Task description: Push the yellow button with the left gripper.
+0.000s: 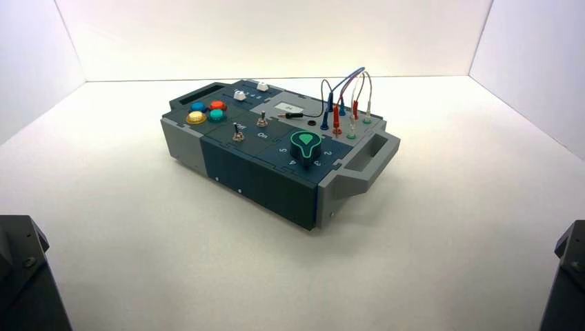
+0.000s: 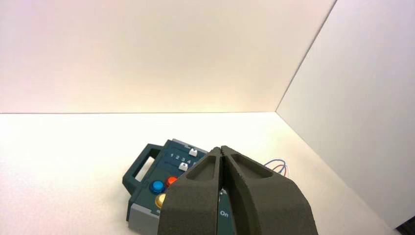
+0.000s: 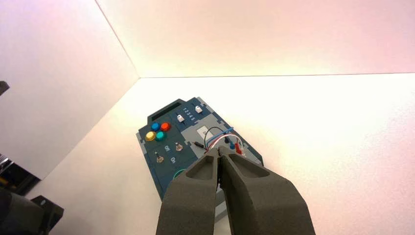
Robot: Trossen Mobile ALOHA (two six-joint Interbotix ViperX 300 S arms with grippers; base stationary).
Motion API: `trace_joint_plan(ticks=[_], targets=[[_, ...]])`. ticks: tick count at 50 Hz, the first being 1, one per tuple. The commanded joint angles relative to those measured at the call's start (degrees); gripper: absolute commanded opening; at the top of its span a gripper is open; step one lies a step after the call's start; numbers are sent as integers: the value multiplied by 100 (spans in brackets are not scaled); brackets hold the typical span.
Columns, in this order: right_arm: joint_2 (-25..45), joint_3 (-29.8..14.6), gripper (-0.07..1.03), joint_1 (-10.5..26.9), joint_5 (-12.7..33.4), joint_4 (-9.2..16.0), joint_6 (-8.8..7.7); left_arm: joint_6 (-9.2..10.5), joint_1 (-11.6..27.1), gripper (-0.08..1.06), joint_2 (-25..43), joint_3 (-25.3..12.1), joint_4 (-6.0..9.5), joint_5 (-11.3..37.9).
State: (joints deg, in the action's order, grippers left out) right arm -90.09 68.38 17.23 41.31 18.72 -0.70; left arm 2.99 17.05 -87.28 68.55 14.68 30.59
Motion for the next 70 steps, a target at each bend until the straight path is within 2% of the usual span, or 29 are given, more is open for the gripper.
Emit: trace_joint_plan(ticks=[1,31,49,70], targets=[[53,-132,-2,18,-26,26,0,18,0,-3,44,-62,35,-70],[70,-132,-2,18,-35,26,0,18,0,-3,114,-62,35,-70],[132,-123,-2,18,-35,26,0,9,0,-3,1160,-167,35,-70],[193,-132,-2,18,-35,26,0,9,0,-3,1564,-281,35,-44]])
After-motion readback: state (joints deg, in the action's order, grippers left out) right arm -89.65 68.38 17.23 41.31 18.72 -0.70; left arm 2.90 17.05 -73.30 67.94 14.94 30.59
